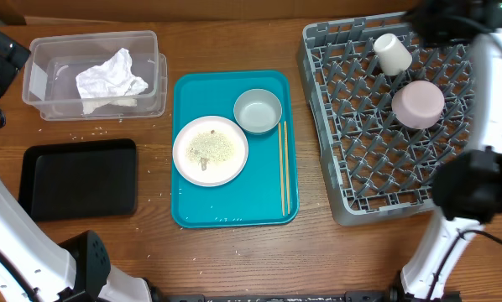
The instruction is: Sort waste into correct bins and load items into the dishwasher
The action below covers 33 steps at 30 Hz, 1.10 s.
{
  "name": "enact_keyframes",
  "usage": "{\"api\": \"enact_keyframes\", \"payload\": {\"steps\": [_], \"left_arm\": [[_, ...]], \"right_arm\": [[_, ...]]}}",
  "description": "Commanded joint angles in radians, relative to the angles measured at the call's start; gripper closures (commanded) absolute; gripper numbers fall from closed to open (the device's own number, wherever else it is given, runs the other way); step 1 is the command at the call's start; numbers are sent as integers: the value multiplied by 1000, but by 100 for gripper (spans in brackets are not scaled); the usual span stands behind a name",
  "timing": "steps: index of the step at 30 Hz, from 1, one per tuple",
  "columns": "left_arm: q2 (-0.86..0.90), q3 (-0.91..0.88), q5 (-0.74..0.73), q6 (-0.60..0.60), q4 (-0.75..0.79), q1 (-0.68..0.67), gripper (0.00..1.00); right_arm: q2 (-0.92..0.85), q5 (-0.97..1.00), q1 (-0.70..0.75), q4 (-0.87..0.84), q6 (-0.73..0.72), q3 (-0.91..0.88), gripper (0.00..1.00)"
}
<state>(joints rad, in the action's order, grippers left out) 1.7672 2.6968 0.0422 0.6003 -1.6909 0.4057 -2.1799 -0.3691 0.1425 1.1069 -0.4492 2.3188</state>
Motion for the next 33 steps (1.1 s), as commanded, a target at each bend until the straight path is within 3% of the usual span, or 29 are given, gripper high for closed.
{"api": "enact_keyframes", "payload": {"steps": [1,11,33], "left_arm": [[-21,0,10,6,2,-2,0],[-21,0,10,6,2,-2,0],[-21,0,10,6,2,-2,0]], "right_arm": [[-84,292,-74,-21,31,-2,92],[-185,553,-135,-174,39,-2,96],[-236,524,-107,-153,38,-2,96]]}}
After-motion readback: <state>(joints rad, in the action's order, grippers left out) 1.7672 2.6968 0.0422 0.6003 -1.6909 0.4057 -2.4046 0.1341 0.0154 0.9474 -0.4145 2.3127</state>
